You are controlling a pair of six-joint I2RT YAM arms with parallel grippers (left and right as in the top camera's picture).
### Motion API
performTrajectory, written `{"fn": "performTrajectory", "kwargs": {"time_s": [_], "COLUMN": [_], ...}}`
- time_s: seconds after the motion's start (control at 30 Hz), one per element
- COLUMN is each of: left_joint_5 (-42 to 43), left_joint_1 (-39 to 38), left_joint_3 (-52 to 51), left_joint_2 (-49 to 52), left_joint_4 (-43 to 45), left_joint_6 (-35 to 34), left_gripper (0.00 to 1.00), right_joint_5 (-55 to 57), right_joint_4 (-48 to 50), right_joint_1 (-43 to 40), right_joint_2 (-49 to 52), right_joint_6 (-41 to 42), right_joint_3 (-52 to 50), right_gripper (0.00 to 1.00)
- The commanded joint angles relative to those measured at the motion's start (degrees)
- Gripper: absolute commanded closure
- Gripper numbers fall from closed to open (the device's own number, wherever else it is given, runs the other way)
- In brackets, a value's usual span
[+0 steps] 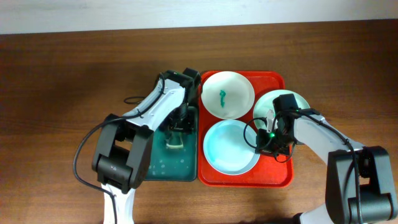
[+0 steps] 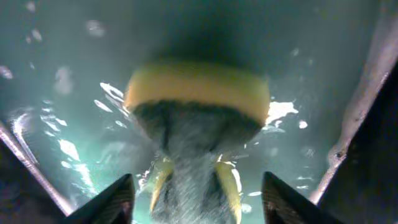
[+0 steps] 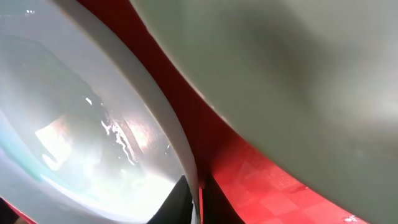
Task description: Clean dirty plates on tray and stack at the side
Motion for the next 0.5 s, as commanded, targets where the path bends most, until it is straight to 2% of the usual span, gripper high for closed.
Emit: {"fn": "performTrajectory", "kwargs": {"time_s": [0.0, 0.03, 0.07, 0.17, 0.23, 0.37, 0.47], "left_joint_5": [2.01, 3.02, 3.87, 4.79, 4.79, 4.79, 4.79], "left_joint_1": [3.87, 5.22, 6.34, 11.8, 15.43, 22.14, 25.27], "left_joint_3": [3.72, 4.0, 4.02, 4.02, 4.02, 4.02, 4.02], "left_joint_2": [-7.3, -9.55, -11.32, -19.56, -24.02, -30.58, -33.35], "left_joint_4": [-1.92, -2.16, -2.32, -3.72, -4.13, -4.11, -4.11], "left_joint_6": [0.31, 0.33, 0.33, 0.33, 0.33, 0.33, 0.33], "left_gripper": [0.21, 0.18, 0.13, 0.05, 0.0, 0.0, 0.0], "right_joint_5": [5.68, 5.42, 4.76, -1.9, -0.15, 0.96, 0.94], "right_joint_4": [1.46, 1.79, 1.07, -8.33, -14.53, -25.18, -27.45], "right_joint_1": [0.13, 0.13, 0.13, 0.15, 0.15, 0.79, 3.85], "right_joint_2": [1.64, 1.64, 1.64, 0.7, -0.22, -0.94, -0.94], "right_joint_6": [-1.38, -1.46, -1.6, -9.49, -9.42, -9.42, -9.2], "right_joint_3": [-1.38, -1.22, -0.76, 5.51, 10.32, 21.42, 27.12], "right_gripper": [0.9, 0.95, 0.96, 0.96, 0.96, 0.96, 0.96]}}
